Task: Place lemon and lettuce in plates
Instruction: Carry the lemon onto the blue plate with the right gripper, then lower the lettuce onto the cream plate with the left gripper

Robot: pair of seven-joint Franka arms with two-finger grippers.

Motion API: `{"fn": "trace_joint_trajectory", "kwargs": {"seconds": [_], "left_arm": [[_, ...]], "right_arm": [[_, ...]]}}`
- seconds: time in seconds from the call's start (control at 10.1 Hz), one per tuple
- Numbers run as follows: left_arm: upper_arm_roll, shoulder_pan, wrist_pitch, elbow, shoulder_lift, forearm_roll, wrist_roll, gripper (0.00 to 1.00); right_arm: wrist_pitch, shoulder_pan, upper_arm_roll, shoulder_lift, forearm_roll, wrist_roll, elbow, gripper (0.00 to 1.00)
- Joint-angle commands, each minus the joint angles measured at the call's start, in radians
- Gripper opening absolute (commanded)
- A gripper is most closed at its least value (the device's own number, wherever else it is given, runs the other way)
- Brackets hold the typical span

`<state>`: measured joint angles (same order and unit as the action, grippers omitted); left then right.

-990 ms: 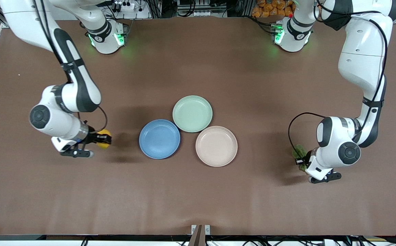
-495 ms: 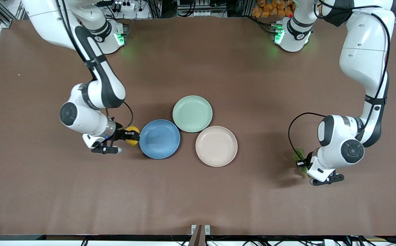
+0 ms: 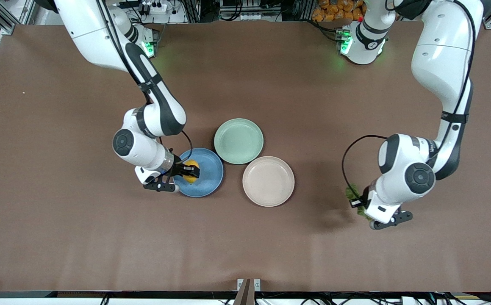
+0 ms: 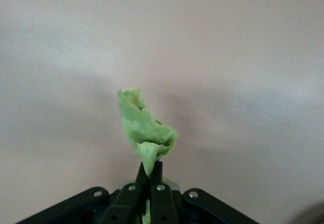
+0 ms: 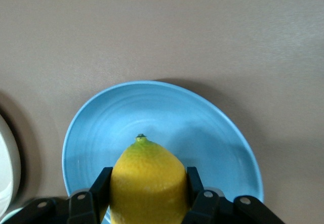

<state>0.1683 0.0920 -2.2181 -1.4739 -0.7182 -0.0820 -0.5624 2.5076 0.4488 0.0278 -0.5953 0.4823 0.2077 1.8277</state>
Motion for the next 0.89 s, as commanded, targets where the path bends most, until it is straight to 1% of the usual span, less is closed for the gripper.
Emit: {"fn": "trace_joint_trajectory", "kwargs": {"seconds": [0.0,0.1,0.3,0.4,0.59,0.79], "left_arm": [[0.052,0.0,0.006,-0.011,0.026,-0.015,-0.121,0.0],[0.08,0.005,0.006,-0.009,0.025,-0.015,-0.161,0.0],[0.083,0.055,-0.005,-0.002,0.023,-0.018,-0.214,0.0],[0.083,0.081,-0.014,0.019,0.013,-0.018,-0.262,0.0],[0.07,0.159,-0.093,0.026,-0.003,-0.022,-0.411,0.0],[0.059,0.221,-0.147,0.026,-0.009,-0.022,-0.497,0.0]], "right_arm": [[0.032,0.013,0.009,-0.037,0.022,0.009,-0.024,0.09],[0.034,0.017,0.009,-0.041,0.022,0.009,-0.024,0.18],[0.033,0.016,0.009,-0.038,0.022,0.022,-0.024,0.91],[0.031,0.016,0.009,-0.032,0.024,0.048,-0.025,1.0],[-0.002,0.005,0.009,0.0,0.022,0.079,-0.037,1.0],[-0.183,-0.042,0.011,0.064,0.007,0.082,-0.077,1.0]]}}
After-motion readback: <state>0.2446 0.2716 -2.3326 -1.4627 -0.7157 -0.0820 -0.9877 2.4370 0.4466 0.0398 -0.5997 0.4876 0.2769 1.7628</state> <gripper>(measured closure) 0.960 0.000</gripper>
